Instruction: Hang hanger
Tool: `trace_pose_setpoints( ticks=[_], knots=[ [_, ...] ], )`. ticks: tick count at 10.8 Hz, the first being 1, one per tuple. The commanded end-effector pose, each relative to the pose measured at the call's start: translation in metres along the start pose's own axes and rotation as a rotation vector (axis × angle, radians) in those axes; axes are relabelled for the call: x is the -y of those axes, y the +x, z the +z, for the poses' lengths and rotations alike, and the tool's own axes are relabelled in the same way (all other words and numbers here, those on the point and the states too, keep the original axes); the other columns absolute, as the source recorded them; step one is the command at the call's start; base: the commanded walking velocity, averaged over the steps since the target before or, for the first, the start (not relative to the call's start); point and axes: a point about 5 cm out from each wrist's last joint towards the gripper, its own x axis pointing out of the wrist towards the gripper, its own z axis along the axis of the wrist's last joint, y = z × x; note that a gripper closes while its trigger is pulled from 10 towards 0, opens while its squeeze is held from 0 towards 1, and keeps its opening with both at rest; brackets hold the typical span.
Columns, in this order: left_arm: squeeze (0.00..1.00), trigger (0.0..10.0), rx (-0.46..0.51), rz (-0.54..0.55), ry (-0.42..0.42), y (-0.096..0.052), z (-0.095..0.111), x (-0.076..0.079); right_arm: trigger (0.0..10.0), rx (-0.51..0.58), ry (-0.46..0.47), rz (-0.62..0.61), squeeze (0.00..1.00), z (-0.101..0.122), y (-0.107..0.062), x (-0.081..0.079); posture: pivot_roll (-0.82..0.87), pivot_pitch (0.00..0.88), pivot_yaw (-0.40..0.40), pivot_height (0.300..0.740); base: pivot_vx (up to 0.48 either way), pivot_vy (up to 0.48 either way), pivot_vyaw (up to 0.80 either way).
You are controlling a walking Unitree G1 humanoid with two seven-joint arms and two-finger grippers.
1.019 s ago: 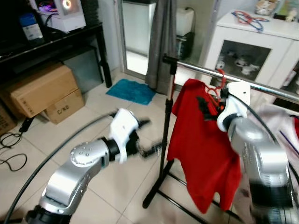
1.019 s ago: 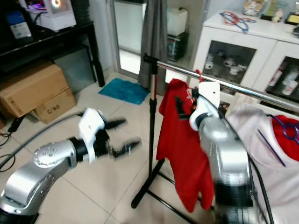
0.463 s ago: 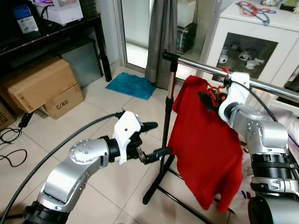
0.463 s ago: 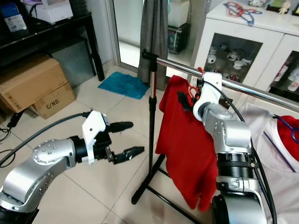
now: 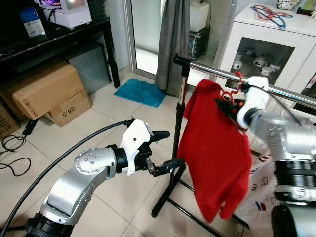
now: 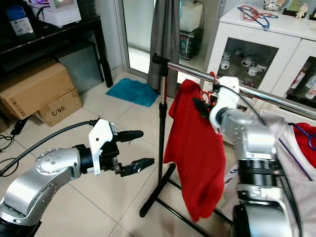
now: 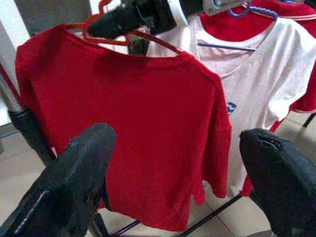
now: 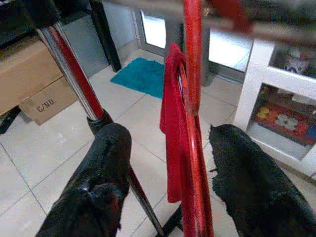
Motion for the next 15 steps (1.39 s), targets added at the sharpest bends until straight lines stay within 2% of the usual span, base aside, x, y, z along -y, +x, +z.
trace_pose_setpoints(
  ticks=[1,4,11,14,15],
  knots=[
    [0.00,10.0,-0.013,-0.010,0.009,0.001,-0.001,-0.001,0.0,0.005,-0.016,0.025,0.00,0.006,-0.001,-0.003,0.05,0.000,0.021,0.740,0.000,0.000,0.00],
    [0.00,10.0,-0.010,-0.014,0.017,0.003,-0.001,-0.002,0.0,-0.030,-0.077,0.010,0.00,0.000,0.001,0.000,0.05,0.000,0.019,0.740,0.000,0.000,0.00],
    [0.00,10.0,-0.034,-0.009,0.030,0.003,-0.004,-0.001,0.0,-0.041,-0.124,-0.005,0.00,-0.003,0.006,0.000,0.05,0.000,0.014,0.740,0.000,0.000,0.00],
    [0.00,10.0,-0.034,0.009,0.034,0.003,-0.004,-0.003,0.0,-0.029,-0.121,0.016,0.00,-0.005,0.007,-0.006,0.05,0.000,0.012,0.740,0.000,0.000,0.00],
    [0.00,10.0,-0.031,0.031,0.043,0.003,-0.004,-0.005,0.0,0.007,-0.141,0.024,0.00,-0.002,0.006,-0.009,0.05,0.000,0.010,0.740,0.000,0.000,0.00]
  ],
)
